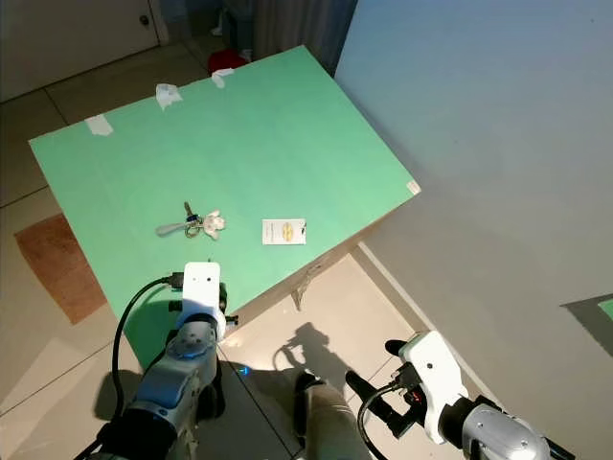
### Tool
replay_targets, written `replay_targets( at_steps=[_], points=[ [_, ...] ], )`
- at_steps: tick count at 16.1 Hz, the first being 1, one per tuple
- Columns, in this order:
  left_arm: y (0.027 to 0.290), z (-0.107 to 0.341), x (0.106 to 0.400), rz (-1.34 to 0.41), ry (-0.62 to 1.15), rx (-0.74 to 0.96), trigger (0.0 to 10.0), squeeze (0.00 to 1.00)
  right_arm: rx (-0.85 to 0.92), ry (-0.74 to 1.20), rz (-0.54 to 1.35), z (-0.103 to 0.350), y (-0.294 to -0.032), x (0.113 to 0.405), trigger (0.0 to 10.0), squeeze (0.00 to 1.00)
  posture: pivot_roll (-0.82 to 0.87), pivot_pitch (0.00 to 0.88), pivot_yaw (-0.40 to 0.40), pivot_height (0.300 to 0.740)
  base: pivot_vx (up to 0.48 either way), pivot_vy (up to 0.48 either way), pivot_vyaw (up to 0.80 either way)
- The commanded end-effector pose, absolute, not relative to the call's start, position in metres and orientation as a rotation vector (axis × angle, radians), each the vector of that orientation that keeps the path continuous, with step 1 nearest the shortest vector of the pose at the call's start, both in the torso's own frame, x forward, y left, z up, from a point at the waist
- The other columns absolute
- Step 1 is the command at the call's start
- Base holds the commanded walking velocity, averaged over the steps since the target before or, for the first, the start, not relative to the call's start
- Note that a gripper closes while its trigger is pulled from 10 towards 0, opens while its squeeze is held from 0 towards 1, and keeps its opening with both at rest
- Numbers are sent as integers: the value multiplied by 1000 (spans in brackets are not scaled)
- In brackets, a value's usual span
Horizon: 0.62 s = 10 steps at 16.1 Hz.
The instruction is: Hang keys on a hook
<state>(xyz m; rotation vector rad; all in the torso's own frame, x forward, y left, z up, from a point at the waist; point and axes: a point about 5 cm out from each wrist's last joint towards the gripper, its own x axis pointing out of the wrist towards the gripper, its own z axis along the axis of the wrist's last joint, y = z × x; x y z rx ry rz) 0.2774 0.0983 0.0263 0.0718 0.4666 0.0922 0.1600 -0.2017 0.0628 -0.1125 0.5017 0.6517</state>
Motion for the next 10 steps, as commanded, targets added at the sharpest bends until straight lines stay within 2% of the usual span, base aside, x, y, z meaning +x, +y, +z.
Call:
replay_targets(
  at_steps=[1, 4, 10],
  points=[
    [63, 20, 261, 16, 520, -25, 0, 0, -104, 531, 640, 60, -205, 156, 10000, 0, -388, 365, -146, 736, 0, 0, 0],
    [75, 43, 266, -9, 411, 48, 0, 0, -96, 524, 643, 57, -201, 160, 10000, 0, -363, 362, -136, 736, 0, 0, 0],
    [87, 43, 260, 13, 435, 62, 0, 0, -77, 514, 663, 54, -190, 166, 10000, 0, -326, 363, -129, 736, 0, 0, 0]
  ],
)
